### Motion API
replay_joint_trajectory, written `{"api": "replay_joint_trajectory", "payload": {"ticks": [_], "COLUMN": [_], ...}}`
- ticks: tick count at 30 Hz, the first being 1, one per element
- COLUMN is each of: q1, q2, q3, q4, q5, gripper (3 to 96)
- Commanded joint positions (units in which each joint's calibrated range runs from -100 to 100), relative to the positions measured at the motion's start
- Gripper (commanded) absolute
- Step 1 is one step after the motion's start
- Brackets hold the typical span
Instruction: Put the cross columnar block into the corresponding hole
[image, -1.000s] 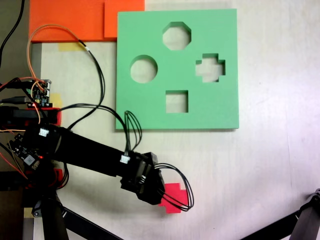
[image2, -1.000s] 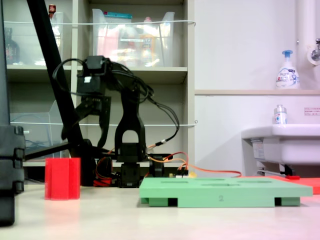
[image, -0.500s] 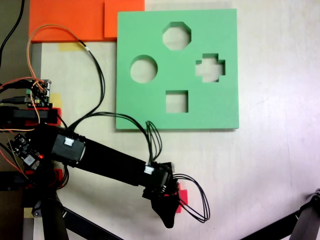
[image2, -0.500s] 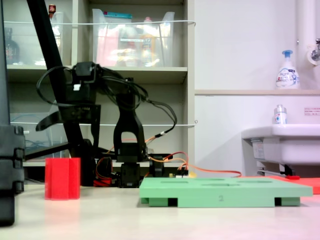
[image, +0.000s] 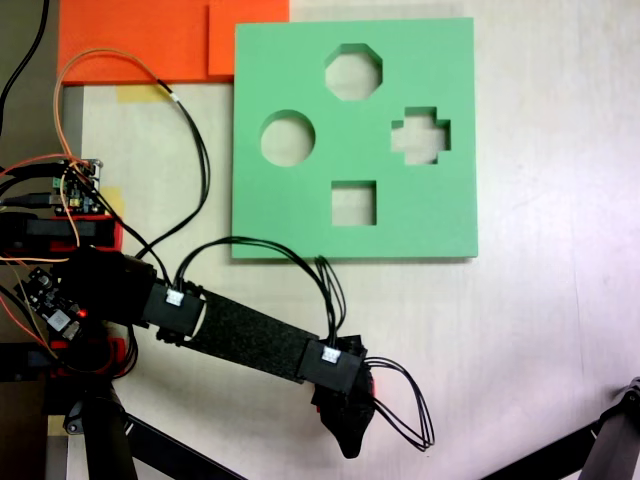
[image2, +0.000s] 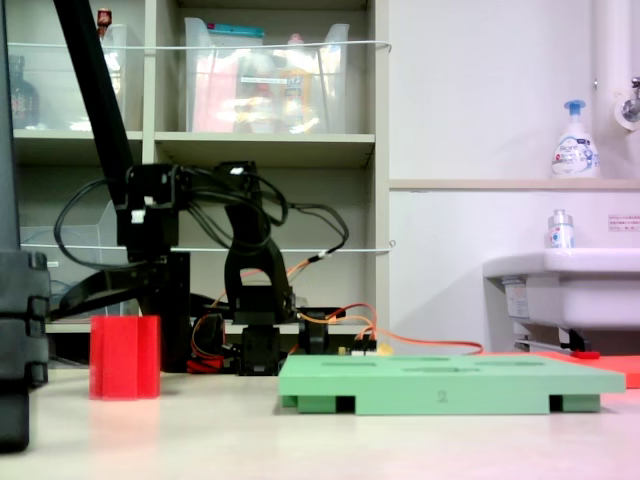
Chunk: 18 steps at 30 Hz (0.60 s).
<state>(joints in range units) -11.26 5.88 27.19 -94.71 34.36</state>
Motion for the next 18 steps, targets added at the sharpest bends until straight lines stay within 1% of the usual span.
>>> {"api": "replay_joint_trajectory", "payload": {"ticks": [1, 2, 4, 6, 10, 12, 15, 17, 18], "q1": [-0.05, -0.05, -0.15, -0.29, -0.44, -0.59, -0.68, -0.93, -1.03], "q2": [0.54, 0.82, 1.1, 1.1, -0.02, -1.13, -1.83, -2.25, -2.25], "q3": [2.52, 2.52, 1.72, 0.82, -0.57, -1.87, -3.16, -3.46, -3.46], "q4": [1.84, 1.84, 1.84, 1.84, 1.84, 1.84, 1.45, 0.3, -0.18], "q5": [-0.15, -0.15, -0.1, -0.1, 0.05, 0.05, 0.1, 0.54, 0.78], "gripper": [78.1, 71.3, 68.3, 59.9, 46.8, 43.4, 42.5, 37.1, 35.9]}}
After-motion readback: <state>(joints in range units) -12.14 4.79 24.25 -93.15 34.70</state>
